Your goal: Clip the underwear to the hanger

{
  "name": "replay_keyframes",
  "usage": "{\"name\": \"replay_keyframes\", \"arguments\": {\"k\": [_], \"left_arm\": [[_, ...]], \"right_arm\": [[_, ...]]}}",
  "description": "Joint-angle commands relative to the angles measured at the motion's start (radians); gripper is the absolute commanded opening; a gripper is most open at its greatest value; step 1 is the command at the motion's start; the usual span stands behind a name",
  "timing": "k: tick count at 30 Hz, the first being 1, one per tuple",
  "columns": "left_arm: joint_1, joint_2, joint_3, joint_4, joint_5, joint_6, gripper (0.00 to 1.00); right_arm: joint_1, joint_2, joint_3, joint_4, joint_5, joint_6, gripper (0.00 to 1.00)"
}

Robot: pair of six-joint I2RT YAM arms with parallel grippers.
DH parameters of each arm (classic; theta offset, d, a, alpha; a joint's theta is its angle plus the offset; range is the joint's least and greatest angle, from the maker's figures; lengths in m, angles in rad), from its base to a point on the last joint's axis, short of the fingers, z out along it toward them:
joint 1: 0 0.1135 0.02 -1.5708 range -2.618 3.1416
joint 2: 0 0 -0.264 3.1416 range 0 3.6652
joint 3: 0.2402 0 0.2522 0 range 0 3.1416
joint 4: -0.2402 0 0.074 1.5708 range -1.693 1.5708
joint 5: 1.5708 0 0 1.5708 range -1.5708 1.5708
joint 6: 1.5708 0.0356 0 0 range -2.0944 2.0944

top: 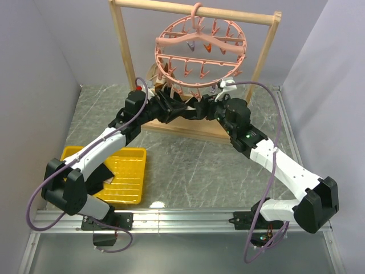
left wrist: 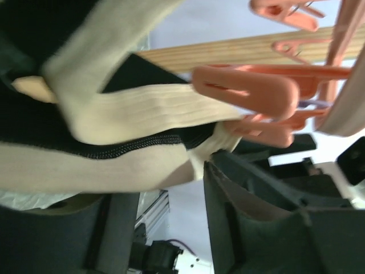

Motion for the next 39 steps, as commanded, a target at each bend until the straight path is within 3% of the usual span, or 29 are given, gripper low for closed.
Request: {"name": "replay_keyframes", "arguments": {"k": [1, 8, 13, 19, 23, 26, 28, 31, 39], "left_arm": [[-0.009, -0.066, -0.036, -0.020, -0.008, 0.077, 0.54], [-0.019, -0.147, -0.084, -0.080, -0.016, 0.184, 0.73], [-0.017, -0.259, -0.130, -0.179, -0.025, 0.312, 0.99], [-0.005, -0.434, -0.208, -0.236, -0.031, 0.454, 0.99], [0.061, -0.482, -0.172, -0.386, -0.014, 0.552, 0.99], [0.145, -0.401, -0.039, -0.545, 0.039, 0.684, 0.99], [0.173, -0.311, 0.040, -0.717, -0.007, 0.767, 0.99], [0.270, -0.263, 0.100, -0.775, -0.013, 0.929, 0.99], [0.483, -0.128, 0.206, -0.825, 0.114, 1.037, 0.99]], "right_arm": [[-0.014, -0.046, 0.012, -0.017, 0.027, -0.029, 0.75], [-0.020, -0.078, 0.002, -0.047, 0.016, -0.064, 0.91], [-0.027, -0.123, -0.005, -0.087, -0.038, -0.094, 0.96], [-0.027, -0.210, -0.013, -0.167, -0.140, -0.103, 0.98], [-0.031, -0.293, -0.016, -0.231, -0.164, -0.121, 0.99], [-0.031, -0.359, -0.022, -0.294, -0.154, -0.130, 1.00], [-0.034, -0.393, -0.036, -0.320, -0.134, -0.134, 1.00], [-0.086, -0.463, -0.065, -0.368, -0.106, -0.115, 1.00], [-0.284, -0.655, -0.249, -0.463, -0.054, -0.092, 1.00]]}}
